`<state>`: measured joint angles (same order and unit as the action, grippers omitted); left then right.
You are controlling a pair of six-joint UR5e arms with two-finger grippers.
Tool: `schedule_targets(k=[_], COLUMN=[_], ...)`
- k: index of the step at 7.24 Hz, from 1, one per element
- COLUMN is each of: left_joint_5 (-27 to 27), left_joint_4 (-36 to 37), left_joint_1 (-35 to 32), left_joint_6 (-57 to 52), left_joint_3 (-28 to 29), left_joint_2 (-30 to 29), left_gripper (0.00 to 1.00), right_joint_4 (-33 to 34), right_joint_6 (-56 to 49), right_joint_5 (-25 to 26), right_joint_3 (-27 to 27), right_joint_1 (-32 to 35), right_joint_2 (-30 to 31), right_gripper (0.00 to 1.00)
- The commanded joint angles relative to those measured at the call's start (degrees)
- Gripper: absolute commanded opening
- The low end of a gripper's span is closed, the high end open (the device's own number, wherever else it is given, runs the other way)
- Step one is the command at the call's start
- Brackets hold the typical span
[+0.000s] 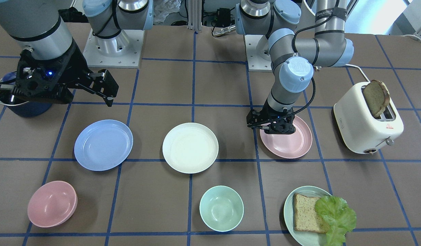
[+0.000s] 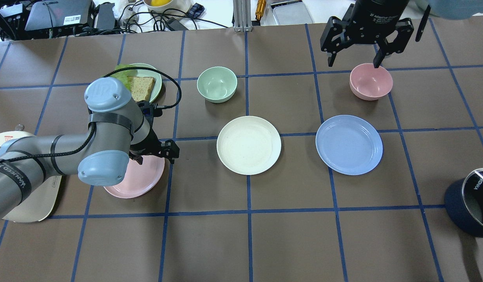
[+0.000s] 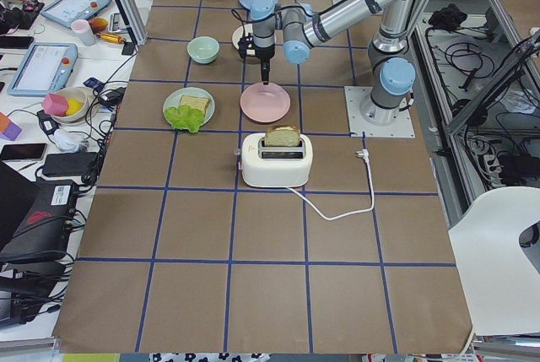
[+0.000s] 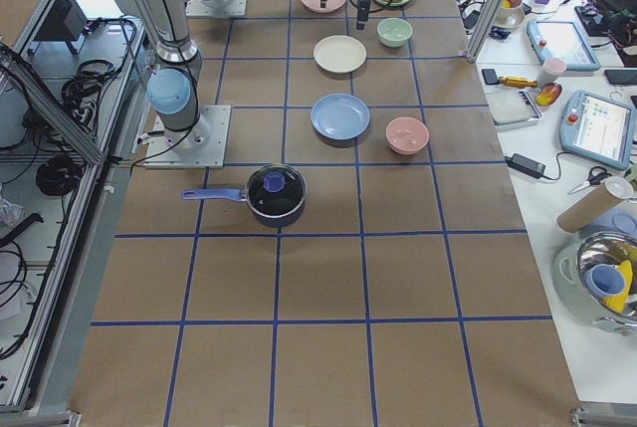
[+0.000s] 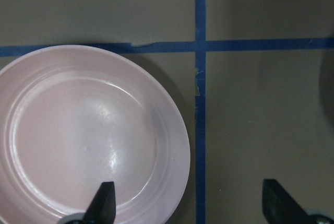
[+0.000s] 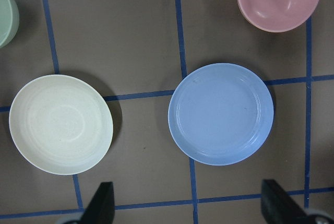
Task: Stack three plates with pink and blue
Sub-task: 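Lower the left gripper to the pink plate rim and grasp it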
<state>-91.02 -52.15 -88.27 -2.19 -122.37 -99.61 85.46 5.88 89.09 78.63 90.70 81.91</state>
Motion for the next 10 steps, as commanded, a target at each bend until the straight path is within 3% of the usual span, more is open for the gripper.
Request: schedule_targets(k=[1,2,3,5,6,8,10], left_joint_5=[-0.38,-0.38,-0.38,-0.29,-0.38,-0.12,1.19], left_joint_4=[1.7,1.96,2.75,3.02,4.06,4.42,2.77], left_joint_1=[0.29,0.29,0.2,0.11,-0.24,-1.11,-4.52], left_joint_6=[0.26,0.43,0.52,0.08,0.08,1.13,7.86], left_joint_3=[-1.11,-1.11,-1.11,-1.03,-1.03,-0.76,4.83], left_joint_2=[-2.24,-3.12,-3.83,-3.83,-3.66,-2.0,-1.45], left_gripper=[0.89,0.84,0.68,0.09,0.0,0.0,0.0], right_joint_4=[-0.03,0.06,0.06,0.93,0.67,1.02,5.73], right_joint_6=[-0.08,-0.08,-0.08,-5.67,-7.27,-12.44,-16.84], right_joint_5=[0.03,-0.14,-0.23,0.03,0.03,0.03,0.29], right_joint_3=[0.12,0.21,0.21,0.3,0.65,3.71,10.02], right_joint_1=[-0.96,-0.97,-0.97,-2.8,-5.16,-10.25,-13.09], right_joint_2=[0.0,0.0,0.0,-0.09,-0.26,-0.61,0.08], right_gripper=[1.0,1.0,1.0,1.0,1.0,1.0,1.0])
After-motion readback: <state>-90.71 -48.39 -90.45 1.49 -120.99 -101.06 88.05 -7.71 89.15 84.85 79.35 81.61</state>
